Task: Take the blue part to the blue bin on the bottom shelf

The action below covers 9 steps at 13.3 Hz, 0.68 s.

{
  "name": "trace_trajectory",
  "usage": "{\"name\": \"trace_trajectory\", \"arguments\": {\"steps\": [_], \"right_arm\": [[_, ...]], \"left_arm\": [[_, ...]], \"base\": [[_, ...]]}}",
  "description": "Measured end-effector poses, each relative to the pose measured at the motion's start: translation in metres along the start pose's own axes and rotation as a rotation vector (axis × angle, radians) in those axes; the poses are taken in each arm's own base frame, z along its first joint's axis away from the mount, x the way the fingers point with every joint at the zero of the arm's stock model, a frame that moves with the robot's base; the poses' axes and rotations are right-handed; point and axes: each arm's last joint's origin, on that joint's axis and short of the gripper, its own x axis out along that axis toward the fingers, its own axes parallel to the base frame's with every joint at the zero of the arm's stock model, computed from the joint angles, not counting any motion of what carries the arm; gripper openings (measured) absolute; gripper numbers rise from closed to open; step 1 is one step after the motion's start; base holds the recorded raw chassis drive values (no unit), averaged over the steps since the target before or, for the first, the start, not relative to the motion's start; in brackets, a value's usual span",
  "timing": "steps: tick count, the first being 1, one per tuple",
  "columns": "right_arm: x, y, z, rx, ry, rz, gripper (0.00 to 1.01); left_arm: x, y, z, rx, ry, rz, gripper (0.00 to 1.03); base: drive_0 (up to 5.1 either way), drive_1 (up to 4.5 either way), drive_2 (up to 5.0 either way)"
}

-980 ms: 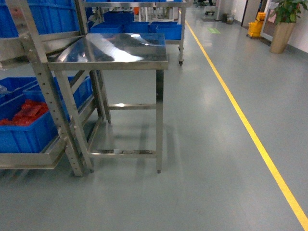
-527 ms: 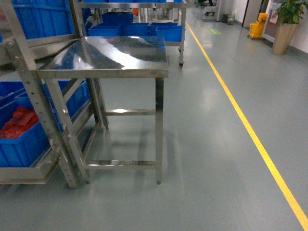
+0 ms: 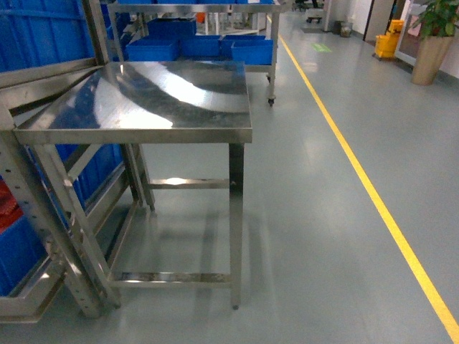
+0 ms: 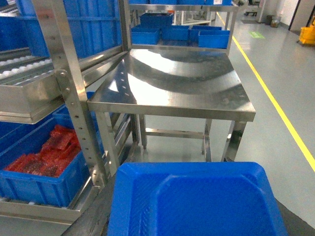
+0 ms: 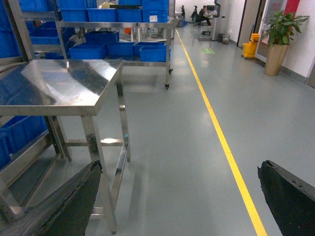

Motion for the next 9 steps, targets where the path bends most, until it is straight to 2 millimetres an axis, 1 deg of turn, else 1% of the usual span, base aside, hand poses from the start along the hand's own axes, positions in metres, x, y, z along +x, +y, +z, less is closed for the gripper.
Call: {"name": "trace_trajectory", "arguments": {"steps": [5, 9], "right_arm": [[0.0, 0.0, -0.0004, 0.0, 0.004, 0.0, 0.98], [0.0, 0.0, -0.0001, 0.0, 0.001, 0.0, 0.98]], "left_arm": [[0.0001, -0.0001, -0.0005, 0.004, 0.003, 0.0, 0.43], [0.0001, -0.0002, -0.0004, 0.003, 0.003, -0.001, 0.43]], "base": [[0.0, 4.25, -4.3], [0.0, 0.0, 0.0]]}}
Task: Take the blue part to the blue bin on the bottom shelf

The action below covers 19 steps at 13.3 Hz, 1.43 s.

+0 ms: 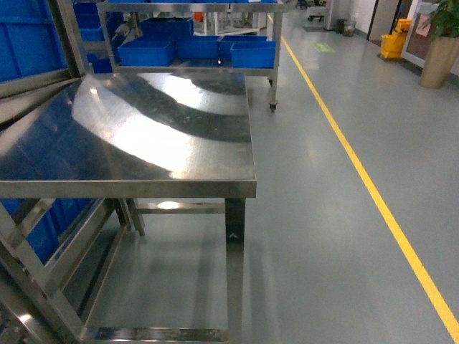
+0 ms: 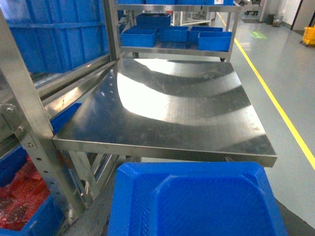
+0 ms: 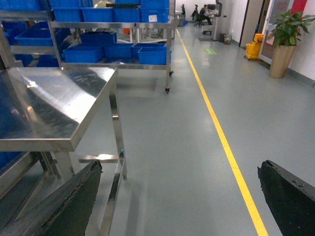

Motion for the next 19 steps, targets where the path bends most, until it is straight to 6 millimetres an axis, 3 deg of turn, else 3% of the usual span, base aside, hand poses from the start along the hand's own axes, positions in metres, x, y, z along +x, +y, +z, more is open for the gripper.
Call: {"name": "trace_trajectory", "arguments": {"steps": [19], "right_arm": [[0.0, 0.0, -0.0002, 0.0, 0.002, 0.0, 0.98]], "left_arm": [[-0.0001, -0.0001, -0.0001, 0.001, 0.001, -0.001, 0.43]], "base": [[-5.0, 2.45, 2.5]]}}
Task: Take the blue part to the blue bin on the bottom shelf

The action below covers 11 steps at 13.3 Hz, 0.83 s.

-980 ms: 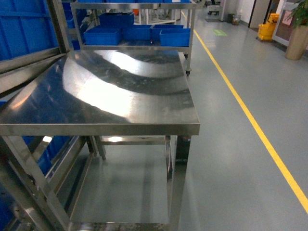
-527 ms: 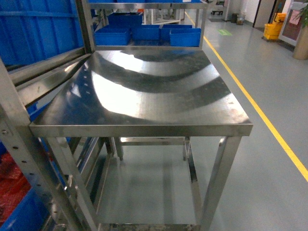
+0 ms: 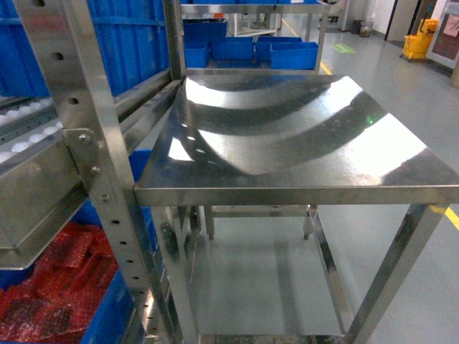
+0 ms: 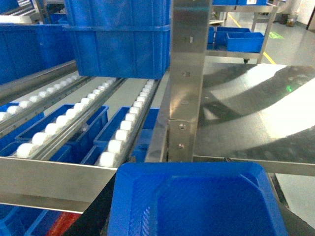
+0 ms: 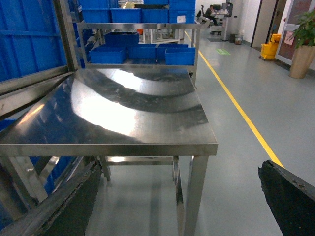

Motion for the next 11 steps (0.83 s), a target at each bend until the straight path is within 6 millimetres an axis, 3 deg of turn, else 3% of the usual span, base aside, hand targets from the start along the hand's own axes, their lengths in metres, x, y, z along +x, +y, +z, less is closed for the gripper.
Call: {"name": "trace_trajectory", "arguments": {"steps": [11], "right_arm": [[0.0, 0.0, 0.0, 0.0, 0.0, 0.0, 0.98]], "left_arm": [[0.0002, 0.0001, 0.0, 0.0, 0.0, 0.001, 0.43]], "base": [[-5.0, 2.42, 2.4]]}}
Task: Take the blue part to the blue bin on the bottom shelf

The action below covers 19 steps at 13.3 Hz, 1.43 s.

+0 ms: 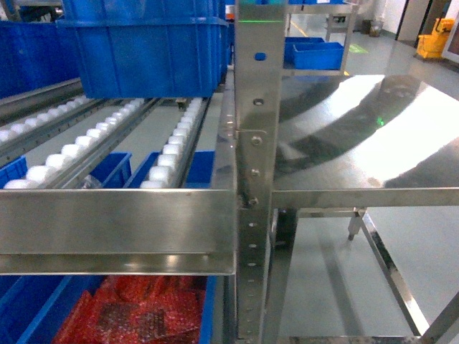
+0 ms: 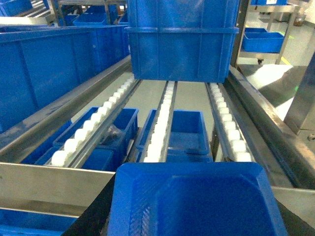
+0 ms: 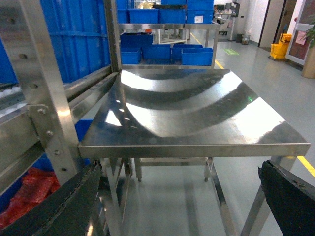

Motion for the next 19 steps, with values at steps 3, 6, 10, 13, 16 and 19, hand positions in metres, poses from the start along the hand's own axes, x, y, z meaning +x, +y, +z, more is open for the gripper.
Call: {"name": "trace_trajectory", "arguments": {"steps": [3, 6, 10, 13, 16, 19], "right_arm": [[0.0, 0.0, 0.0003, 0.0, -0.003, -0.001, 0.98], [0.0, 0.0, 0.0001, 0.0, -0.001, 0.0, 0.98], [0.0, 0.0, 0.0002, 0.0, -0.002, 0.0, 0.98], [0.0, 0.0, -0.0001, 0.0, 0.001, 0.0, 0.98], [0.0, 0.0, 0.0002, 0.0, -0.002, 0.0, 0.98], [0.0, 0.0, 0.0006, 0.0, -0.006, -0.001, 0.98]], "left_arm": [[-0.0001, -0.0002, 0.0, 0.0, 0.0, -0.002, 0.43], [-0.0002, -0.0001, 0.0001, 0.0, -0.001, -0.001, 0.43], [-0.0002, -0.0001, 0.0001, 0.0, -0.001, -0.001, 0.43], [-0.0002, -0.0001, 0.0001, 0.0, -0.001, -0.001, 0.43], [-0.0002, -0.0001, 0.0001, 0.0, -0.001, -0.001, 0.43], [-0.0002, -0.0001, 0.0, 0.0, 0.0, -0.002, 0.43]], "base": [[-5.0, 2.41, 2.4], [-5.0, 2.41, 2.4], [-5.0, 2.41, 2.4], [-5.0, 2.41, 2.4], [-5.0, 2.41, 2.4], [-5.0, 2.41, 2.4]]}}
